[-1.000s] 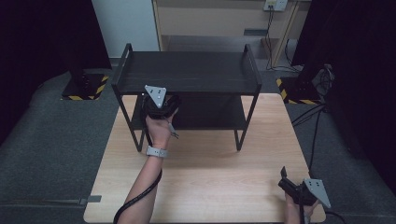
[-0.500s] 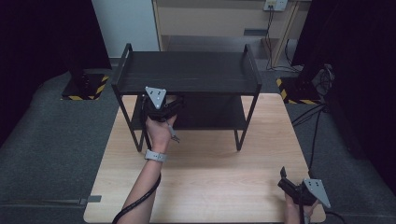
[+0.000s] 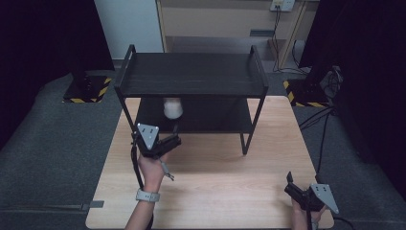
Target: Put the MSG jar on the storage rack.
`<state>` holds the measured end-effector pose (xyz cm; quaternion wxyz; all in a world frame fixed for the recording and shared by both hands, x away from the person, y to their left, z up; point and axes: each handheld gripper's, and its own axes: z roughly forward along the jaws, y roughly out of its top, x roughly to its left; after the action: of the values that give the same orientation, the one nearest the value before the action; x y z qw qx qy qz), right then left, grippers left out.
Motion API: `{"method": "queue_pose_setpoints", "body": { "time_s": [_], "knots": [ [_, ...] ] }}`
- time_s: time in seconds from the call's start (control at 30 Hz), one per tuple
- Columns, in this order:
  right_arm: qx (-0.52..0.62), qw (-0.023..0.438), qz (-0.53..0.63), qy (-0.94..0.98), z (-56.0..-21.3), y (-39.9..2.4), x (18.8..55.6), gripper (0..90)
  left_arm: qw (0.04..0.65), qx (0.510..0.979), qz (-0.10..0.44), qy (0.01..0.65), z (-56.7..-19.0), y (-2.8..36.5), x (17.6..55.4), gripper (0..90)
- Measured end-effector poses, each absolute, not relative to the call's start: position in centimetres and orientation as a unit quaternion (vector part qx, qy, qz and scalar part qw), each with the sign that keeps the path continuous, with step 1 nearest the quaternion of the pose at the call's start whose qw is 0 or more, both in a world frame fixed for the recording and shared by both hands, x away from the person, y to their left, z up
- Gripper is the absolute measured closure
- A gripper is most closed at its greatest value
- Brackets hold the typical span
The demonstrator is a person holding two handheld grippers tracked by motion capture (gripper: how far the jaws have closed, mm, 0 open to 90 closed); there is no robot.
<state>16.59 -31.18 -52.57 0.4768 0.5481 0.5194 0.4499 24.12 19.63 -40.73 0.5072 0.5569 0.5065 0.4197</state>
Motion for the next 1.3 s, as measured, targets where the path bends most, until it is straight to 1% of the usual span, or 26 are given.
{"method": "queue_pose_setpoints", "body": {
  "time_s": [0.2,0.37,0.6,0.67,0.87,1.3],
  "knots": [
    [0.547,0.476,0.449,0.522,-52.5,-31.2,16.6,0.5,0.488,0.557,0.411,0.531,-44.2,22.0,21.6,0.0],
    [0.545,0.476,0.450,0.523,-52.6,-31.2,16.6,0.5,0.471,0.554,0.411,0.549,-46.0,23.6,20.2,0.0],
    [0.544,0.477,0.448,0.525,-52.5,-31.2,16.5,0.5,0.459,0.557,0.412,0.557,-48.3,25.5,19.1,0.0],
    [0.544,0.476,0.448,0.526,-52.5,-31.2,16.6,0.5,0.452,0.560,0.401,0.567,-48.7,26.0,19.1,0.0],
    [0.542,0.477,0.442,0.532,-52.4,-31.0,16.7,0.5,0.446,0.560,0.391,0.578,-50.0,27.1,18.8,0.0],
    [0.540,0.479,0.440,0.534,-52.4,-30.9,16.7,0.5,0.448,0.556,0.397,0.576,-50.3,26.8,18.7,0.0]
  ]
}}
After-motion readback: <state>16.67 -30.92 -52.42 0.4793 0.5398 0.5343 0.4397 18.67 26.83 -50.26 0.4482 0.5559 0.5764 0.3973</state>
